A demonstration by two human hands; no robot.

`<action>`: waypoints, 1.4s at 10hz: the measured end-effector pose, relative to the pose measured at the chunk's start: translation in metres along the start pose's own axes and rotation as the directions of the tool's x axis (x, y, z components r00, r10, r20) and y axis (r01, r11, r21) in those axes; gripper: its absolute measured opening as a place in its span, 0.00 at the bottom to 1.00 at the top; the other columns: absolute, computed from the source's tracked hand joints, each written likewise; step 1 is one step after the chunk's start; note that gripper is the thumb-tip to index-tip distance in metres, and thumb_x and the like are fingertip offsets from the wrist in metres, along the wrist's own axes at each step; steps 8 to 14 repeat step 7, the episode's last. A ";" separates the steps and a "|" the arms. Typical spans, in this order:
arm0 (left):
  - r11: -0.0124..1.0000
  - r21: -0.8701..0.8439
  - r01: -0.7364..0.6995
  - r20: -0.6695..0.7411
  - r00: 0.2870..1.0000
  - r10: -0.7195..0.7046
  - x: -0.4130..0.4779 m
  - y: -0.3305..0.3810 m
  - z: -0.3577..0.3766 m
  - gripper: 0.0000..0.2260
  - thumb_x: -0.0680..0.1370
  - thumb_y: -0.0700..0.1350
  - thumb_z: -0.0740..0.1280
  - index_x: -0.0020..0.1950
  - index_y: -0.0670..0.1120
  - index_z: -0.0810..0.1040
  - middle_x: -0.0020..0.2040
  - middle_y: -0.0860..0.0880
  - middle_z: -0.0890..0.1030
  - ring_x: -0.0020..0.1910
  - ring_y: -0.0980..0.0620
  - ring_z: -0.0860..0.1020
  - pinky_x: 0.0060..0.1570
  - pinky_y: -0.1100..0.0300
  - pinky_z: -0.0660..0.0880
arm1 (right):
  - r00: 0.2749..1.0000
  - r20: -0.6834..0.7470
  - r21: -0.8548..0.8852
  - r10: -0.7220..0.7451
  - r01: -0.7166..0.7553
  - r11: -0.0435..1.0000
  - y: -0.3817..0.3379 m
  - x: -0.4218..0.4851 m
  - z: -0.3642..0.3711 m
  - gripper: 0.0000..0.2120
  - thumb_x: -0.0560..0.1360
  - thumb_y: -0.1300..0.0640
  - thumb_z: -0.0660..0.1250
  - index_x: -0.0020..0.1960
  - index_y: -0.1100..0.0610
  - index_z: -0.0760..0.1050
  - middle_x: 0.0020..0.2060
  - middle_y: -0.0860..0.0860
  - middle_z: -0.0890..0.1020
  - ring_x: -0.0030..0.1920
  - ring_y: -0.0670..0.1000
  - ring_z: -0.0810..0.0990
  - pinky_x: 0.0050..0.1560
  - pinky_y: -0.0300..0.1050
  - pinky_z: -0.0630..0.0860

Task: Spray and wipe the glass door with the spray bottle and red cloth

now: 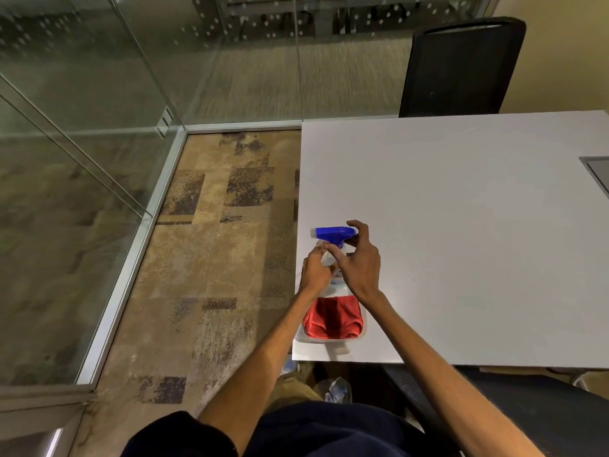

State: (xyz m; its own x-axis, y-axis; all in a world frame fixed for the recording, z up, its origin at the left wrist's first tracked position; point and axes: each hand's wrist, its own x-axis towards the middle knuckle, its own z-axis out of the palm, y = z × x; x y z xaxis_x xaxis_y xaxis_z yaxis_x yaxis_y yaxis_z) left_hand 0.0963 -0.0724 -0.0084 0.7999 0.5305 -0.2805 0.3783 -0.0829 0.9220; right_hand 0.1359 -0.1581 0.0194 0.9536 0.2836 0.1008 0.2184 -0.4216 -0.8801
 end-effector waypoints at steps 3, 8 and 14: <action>1.000 -0.022 0.020 -0.109 0.994 -0.022 -0.020 -0.016 -0.014 0.22 0.76 0.36 0.71 0.69 0.44 0.71 0.60 0.49 0.78 0.59 0.48 0.79 0.58 0.54 0.79 | 0.994 -0.100 0.012 -0.037 0.038 0.999 0.011 -0.023 0.006 0.38 0.68 0.51 0.81 0.71 0.59 0.66 0.70 0.56 0.70 0.67 0.54 0.73 0.65 0.50 0.75; 0.967 0.194 -0.164 -0.483 0.842 0.240 -0.062 -0.014 -0.069 0.18 0.81 0.46 0.65 0.70 0.44 0.73 0.68 0.48 0.77 0.68 0.50 0.75 0.68 0.51 0.70 | 0.854 -0.278 -0.158 -0.439 0.410 0.898 -0.025 -0.048 0.033 0.17 0.77 0.52 0.70 0.64 0.50 0.73 0.63 0.51 0.77 0.66 0.51 0.74 0.65 0.53 0.66; 0.967 0.194 -0.164 -0.483 0.842 0.240 -0.062 -0.014 -0.069 0.18 0.81 0.46 0.65 0.70 0.44 0.73 0.68 0.48 0.77 0.68 0.50 0.75 0.68 0.51 0.70 | 0.854 -0.278 -0.158 -0.439 0.410 0.898 -0.025 -0.048 0.033 0.17 0.77 0.52 0.70 0.64 0.50 0.73 0.63 0.51 0.77 0.66 0.51 0.74 0.65 0.53 0.66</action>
